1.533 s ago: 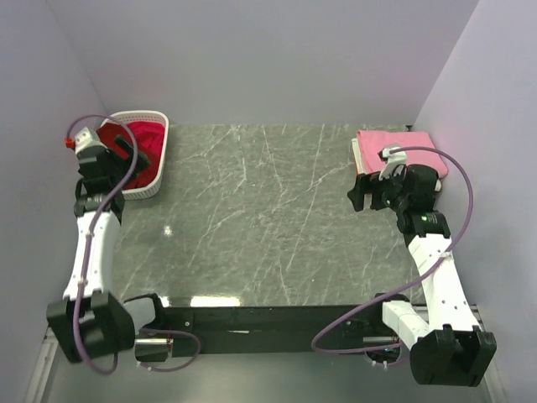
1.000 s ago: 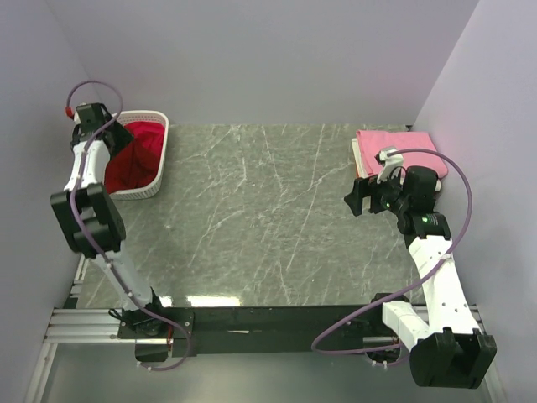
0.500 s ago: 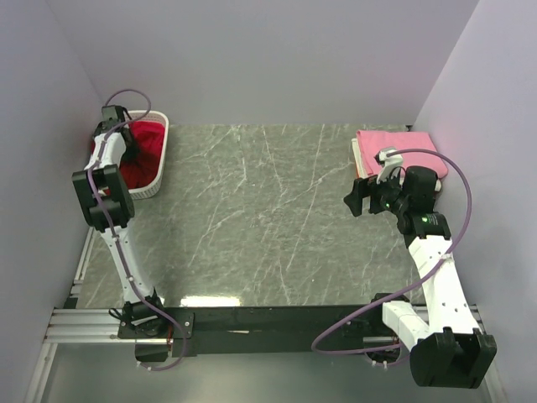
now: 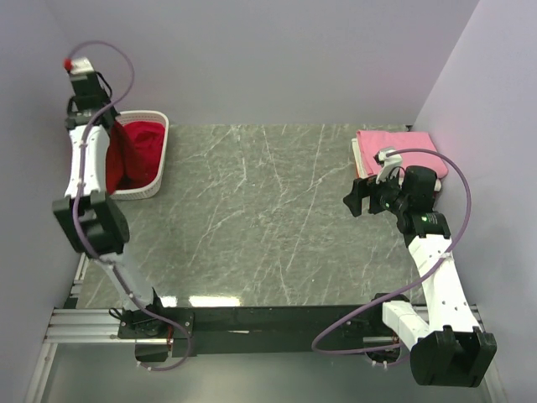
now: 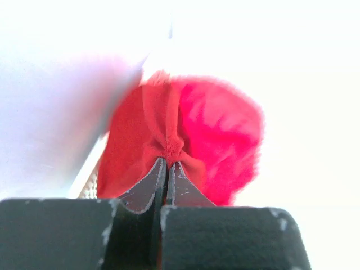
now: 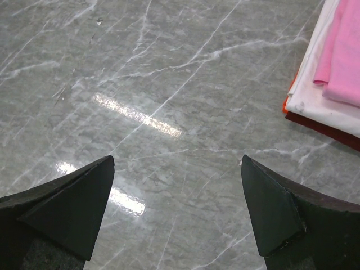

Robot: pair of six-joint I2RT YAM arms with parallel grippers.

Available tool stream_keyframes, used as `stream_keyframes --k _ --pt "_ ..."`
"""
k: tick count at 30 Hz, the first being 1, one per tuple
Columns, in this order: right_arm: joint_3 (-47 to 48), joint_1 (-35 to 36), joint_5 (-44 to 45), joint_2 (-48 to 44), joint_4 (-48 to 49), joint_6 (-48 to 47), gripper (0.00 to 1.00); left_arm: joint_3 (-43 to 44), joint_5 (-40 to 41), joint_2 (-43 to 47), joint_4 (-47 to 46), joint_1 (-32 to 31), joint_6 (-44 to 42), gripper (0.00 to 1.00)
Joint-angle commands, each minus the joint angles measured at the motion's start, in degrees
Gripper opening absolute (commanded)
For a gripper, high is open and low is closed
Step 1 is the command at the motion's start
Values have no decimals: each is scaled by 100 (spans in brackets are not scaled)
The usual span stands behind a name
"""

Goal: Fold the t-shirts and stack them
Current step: Grab the tshirt from the pile, then move the tshirt to the center of the board

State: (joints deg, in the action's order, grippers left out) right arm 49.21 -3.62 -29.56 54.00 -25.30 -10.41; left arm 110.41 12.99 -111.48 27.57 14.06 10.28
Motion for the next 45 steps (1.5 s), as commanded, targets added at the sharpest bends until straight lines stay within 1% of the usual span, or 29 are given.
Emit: stream_keyframes --k 1,4,8,10,11,15,17,19,20,22,23,25,26,28,30,31,32,33,34,35,36,37,38,39,40,41,42,43,45 --pt "238 28 -32 -21 148 -75 100 68 -437 1268 -779 -193 334 0" --pt "212 28 -15 -30 166 -83 100 173 -912 1926 -859 -483 448 0" --pt "221 28 3 -21 157 -92 100 350 -1360 2471 -964 -1097 614 0" --pt "212 28 12 -38 166 -101 100 323 -1773 2753 -1104 -1283 729 0" --pt "212 28 29 -56 183 -101 100 315 -1887 2833 -1131 -1518 843 0" --pt "203 28 64 -91 201 -119 100 25 -2327 3228 -1351 -2030 1080 0" --pt "185 28 91 -109 210 -119 100 -150 -2775 3457 -1587 -2231 1360 0" --pt "194 28 100 -109 218 -127 100 -475 -3021 3650 -1798 -2399 1616 0" --pt "194 28 126 -117 218 -136 100 -755 -3327 3703 -1921 -2565 1887 0" --pt "185 28 178 -126 236 -154 100 -1116 -3566 3878 -2360 -2768 2178 0" --pt "185 19 248 -135 253 -171 100 -1553 -3837 3914 -2562 -2960 2415 0" --pt "177 28 310 -144 271 -198 100 -2065 -4006 4028 -3080 -3093 2688 0" --pt "168 28 337 -153 262 -198 100 -2633 -4180 4055 -3256 -3137 2942 0" --pt "168 28 320 -153 262 -242 100 -3207 -4156 4064 -3599 -3138 3172 0" --pt "168 28 276 -144 254 -268 100 -3990 -4139 4021 -3785 -3138 3313 0" --pt "168 28 241 -135 236 -285 100 -4218 -4086 3890 -3890 -3138 3313 4" --pt "176 28 206 -109 201 -303 100 -4560 -4025 3775 -3865 -3129 3261 15" --pt "177 28 66 -91 175 -355 100 -4633 -3859 3617 -3786 -3120 3078 28" --pt "185 28 -31 -56 140 -408 100 -4599 -3561 3207 -3150 -3094 2859 50" --pt "177 28 -197 -21 18 -470 100 -4372 -3323 2977 -2848 -2972 2500 58" --pt "177 28 -495 23 -97 -775 100 -4257 -3190 2757 -2602 -2840 2348 62" --pt "194 28 -1142 136 -272 -1013 100 -4134 -2719 2467 -2321 -2726 2225 67" --pt "194 36 -1549 207 -657 -1250 100 -3907 -2514 2404 -1996 -2560 1910 69" --pt "203 45 -1857 277 -895 -1896 100 -3809 -2199 2403 -1836 -2549 1707 72" --pt "186 45 -2391 321 -1124 -2294 100 -3712 -1917 2499 -1704 -2558 1496 74" --pt "142 45 -2588 409 -1544 -2707 100 -3572 -1671 2595 -1468 -2627 1094 75" --pt "63 45 -2729 445 -1679 -3486 100 -3536 -1634 2701 -1370 -2672 907 75" --pt "-103 54 -2948 532 -1889 -3789 100 -3553 -1834 2945 -1290 -2768 566 75" --pt "-140 263 -3160 742 -2284 -4517 99 -3736 -2220 3245 -1071 -2917 326 76"
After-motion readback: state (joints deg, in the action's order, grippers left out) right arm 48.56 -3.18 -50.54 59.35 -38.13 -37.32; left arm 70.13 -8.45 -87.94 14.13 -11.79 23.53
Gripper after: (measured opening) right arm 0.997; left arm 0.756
